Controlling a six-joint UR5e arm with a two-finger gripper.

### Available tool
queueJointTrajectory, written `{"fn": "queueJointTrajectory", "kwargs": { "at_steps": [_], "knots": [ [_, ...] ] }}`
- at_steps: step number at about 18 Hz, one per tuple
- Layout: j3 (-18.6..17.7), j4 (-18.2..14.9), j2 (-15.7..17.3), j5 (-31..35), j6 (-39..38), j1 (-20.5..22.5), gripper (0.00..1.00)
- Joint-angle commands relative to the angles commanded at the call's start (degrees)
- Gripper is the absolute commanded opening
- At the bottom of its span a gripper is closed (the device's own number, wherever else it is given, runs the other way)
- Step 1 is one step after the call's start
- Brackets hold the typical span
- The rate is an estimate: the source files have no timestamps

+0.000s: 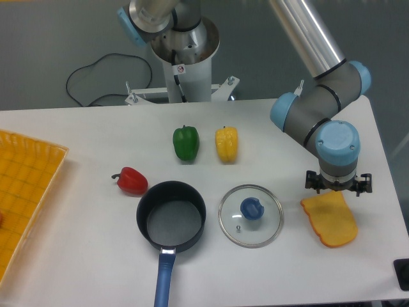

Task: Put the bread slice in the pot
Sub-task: 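Lower the gripper onto the bread slice edge, then close the gripper on the bread slice edge and lift it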

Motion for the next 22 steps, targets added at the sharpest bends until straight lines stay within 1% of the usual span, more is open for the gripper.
{"fn": "queueJointTrajectory", "kwargs": {
  "at_steps": [2, 4, 7, 10, 11, 13, 14, 16, 18, 22],
  "knots": [
    [-1.4, 0.1, 0.0, -0.3, -1.4, 0.1, 1.0],
    [-1.1, 0.1, -0.2, -0.1, -4.9, 0.1, 1.0],
    [-1.0, 0.0, 0.0, -1.0, -5.1, 0.2, 1.0],
    [-0.9, -0.1, -0.2, -8.0, -10.2, 1.7, 1.0],
    [-0.8, 0.0, -0.2, -9.4, -11.4, 2.0, 1.0],
    [-0.4, 0.0, -0.6, -10.5, -12.8, 2.3, 1.0],
    [-0.3, 0.1, -1.2, -11.4, -16.1, 2.3, 1.0],
    [1.6, 0.1, -2.1, -12.3, -21.7, 2.3, 1.0],
    [1.7, 0.1, -2.1, -13.4, -23.2, 2.3, 1.0],
    [1.6, 0.1, -2.7, -13.6, -26.8, 2.0, 1.0]
  ]
}}
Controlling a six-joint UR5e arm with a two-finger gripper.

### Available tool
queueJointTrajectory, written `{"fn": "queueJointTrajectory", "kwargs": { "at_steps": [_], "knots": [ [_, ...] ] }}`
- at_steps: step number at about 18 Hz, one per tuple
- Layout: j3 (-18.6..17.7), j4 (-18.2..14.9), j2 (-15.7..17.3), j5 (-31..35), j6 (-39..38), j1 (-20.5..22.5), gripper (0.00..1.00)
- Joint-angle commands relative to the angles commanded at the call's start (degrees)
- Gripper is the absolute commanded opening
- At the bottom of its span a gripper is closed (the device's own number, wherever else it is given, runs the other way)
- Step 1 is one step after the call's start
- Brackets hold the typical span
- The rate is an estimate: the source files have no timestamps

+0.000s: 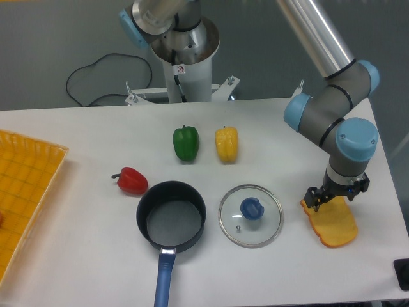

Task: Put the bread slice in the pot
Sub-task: 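Close the gripper on the bread slice edge and lift it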

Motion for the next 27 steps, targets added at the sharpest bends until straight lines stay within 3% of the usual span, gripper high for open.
{"fn": "queueJointTrajectory", "kwargs": {
  "at_steps": [19, 22, 25, 27],
  "knots": [
    [0.3, 0.0, -1.9, -0.4, -0.3, 0.2, 1.0],
    [0.4, 0.0, -2.1, -0.5, -0.7, 0.2, 0.71],
    [0.5, 0.0, -2.7, -0.6, -0.4, 0.2, 0.69],
    [0.9, 0.0, -2.7, -0.6, -0.7, 0.2, 0.59]
  ]
}}
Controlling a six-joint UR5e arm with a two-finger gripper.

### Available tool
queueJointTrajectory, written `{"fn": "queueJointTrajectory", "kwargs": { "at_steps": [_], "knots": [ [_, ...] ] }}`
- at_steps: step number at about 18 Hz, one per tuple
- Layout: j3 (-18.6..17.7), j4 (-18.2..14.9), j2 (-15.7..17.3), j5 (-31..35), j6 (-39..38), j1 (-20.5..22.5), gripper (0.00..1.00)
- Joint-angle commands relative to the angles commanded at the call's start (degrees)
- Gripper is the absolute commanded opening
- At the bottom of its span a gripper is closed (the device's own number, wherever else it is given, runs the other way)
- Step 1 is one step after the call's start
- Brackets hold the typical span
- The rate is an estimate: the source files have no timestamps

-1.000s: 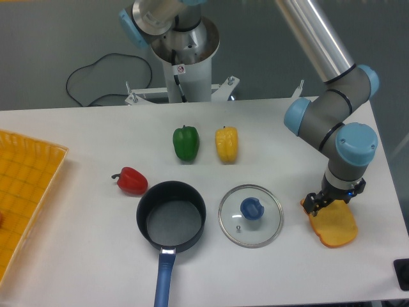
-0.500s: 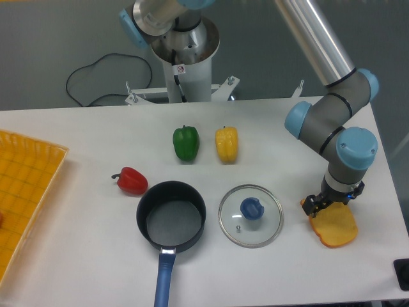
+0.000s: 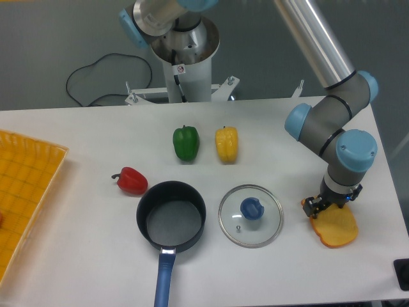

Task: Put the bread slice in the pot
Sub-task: 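Close the gripper on the bread slice edge and lift it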

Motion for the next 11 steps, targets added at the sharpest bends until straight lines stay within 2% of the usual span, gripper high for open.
{"fn": "queueJointTrajectory", "kwargs": {
  "at_steps": [3, 7, 8, 11],
  "knots": [
    [0.0, 0.0, -0.2, 0.0, -0.1, 0.0, 0.51],
    [0.1, -0.2, 0.2, 0.1, 0.1, 0.0, 0.32],
    [0.3, -0.2, 0.3, 0.0, -0.1, 0.0, 0.24],
    [0.4, -0.4, 0.7, 0.0, -0.1, 0.0, 0.13]
  ]
}}
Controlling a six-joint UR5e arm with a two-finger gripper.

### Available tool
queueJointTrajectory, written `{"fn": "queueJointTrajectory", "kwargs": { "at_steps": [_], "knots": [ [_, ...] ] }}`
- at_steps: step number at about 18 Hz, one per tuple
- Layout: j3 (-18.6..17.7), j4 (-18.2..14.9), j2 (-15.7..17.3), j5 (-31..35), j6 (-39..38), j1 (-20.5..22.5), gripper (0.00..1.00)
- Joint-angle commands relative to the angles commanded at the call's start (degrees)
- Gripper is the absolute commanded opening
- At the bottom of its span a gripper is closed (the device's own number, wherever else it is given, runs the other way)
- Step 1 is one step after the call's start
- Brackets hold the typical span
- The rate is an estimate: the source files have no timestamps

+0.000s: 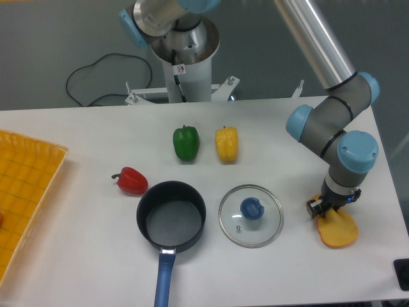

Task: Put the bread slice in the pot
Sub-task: 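Close the gripper on the bread slice edge and lift it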

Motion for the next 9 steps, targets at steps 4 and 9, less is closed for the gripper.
{"fn": "queueJointTrajectory", "kwargs": {
  "at_steps": [4, 9],
  "knots": [
    [0.3, -2.1, 3.2, 0.4, 0.5, 0.0, 0.13],
    [0.4, -9.3, 9.1, 0.6, 0.8, -0.5, 0.13]
  ]
}}
